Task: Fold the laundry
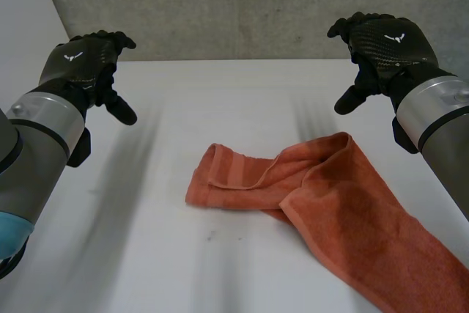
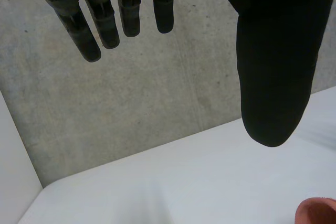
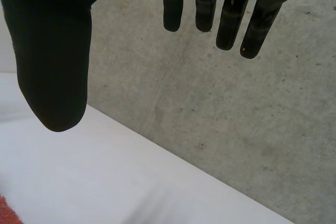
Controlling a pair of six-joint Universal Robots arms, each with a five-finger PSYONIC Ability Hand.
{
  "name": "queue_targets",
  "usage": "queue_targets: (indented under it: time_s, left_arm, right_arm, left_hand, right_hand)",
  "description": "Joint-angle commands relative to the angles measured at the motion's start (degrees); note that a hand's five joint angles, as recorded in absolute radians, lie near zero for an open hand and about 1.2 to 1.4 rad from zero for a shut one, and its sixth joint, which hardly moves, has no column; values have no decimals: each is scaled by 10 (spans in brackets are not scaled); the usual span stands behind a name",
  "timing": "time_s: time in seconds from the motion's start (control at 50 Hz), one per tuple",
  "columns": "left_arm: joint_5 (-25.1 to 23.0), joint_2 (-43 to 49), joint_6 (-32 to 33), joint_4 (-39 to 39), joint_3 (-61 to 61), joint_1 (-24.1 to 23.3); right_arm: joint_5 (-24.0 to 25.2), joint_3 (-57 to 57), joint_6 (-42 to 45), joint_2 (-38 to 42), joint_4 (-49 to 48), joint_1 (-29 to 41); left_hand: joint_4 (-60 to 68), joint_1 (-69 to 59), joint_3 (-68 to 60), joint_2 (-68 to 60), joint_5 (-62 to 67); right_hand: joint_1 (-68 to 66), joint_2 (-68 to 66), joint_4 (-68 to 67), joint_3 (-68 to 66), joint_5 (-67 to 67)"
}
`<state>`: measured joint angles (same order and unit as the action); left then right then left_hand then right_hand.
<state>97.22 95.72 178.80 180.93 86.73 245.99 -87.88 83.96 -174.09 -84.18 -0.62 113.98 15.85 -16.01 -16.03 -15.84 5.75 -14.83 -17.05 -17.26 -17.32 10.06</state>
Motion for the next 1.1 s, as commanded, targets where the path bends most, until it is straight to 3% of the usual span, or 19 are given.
queue_targets:
  time_s: [0.02, 0.9, 0.92, 0.94, 0.96, 0.98, 1.02, 1.04, 1.06, 1.08, 1.1]
  left_arm:
    - [7, 7, -3, 6, 10, -5]
    - [6, 13, 0, 36, 29, -19]
    - [6, 13, 1, 35, 29, -19]
    - [5, 12, 1, 36, 29, -19]
    - [5, 12, 1, 36, 29, -19]
    - [4, 13, 0, 36, 29, -19]
    - [3, 13, 0, 36, 29, -19]
    - [0, 13, 1, 36, 28, -22]
    - [0, 13, 1, 36, 28, -22]
    - [-4, 13, 2, 36, 28, -25]
    - [-10, 13, 3, 36, 28, -28]
  right_arm:
    - [-5, 1, 22, 0, -3, -1]
    - [-4, 3, 22, 8, -3, -1]
    - [-5, 3, 22, 8, -3, 0]
    - [-4, 4, 22, 8, -3, 0]
    - [-4, 4, 22, 8, -3, 0]
    - [-4, 4, 22, 8, -4, 0]
    - [-3, 4, 21, 9, -4, 0]
    - [-3, 3, 21, 9, -4, -1]
    - [-3, 3, 21, 9, -3, -1]
    - [-4, 3, 21, 9, -3, -2]
    - [-4, 1, 21, 9, -3, -2]
  left_hand:
    - [-53, 55, 55, 53, -52]
    - [-56, 58, 58, 56, -55]
    - [-5, 6, 7, 5, -4]
    - [134, -132, -132, -134, 135]
    - [135, -134, -134, -135, 136]
    - [225, -224, -224, -225, 226]
    - [223, -221, -221, -223, 224]
    - [138, -136, -136, -138, 139]
    - [137, -136, -135, -137, 138]
    - [-18, 19, 20, 18, -17]
    - [-43, 44, 44, 43, -42]
  right_hand:
    - [48, 70, 73, 73, -101]
    - [48, 70, 73, 73, -101]
    - [48, 70, 73, 73, -101]
    - [-82, -60, -58, -57, 30]
    - [-84, -62, -59, -59, 31]
    - [-120, -98, -96, -95, 68]
    - [-87, -65, -63, -62, 35]
    - [36, 58, 60, 61, -88]
    - [37, 60, 62, 62, -90]
    - [48, 70, 73, 73, -101]
    - [48, 70, 73, 73, -101]
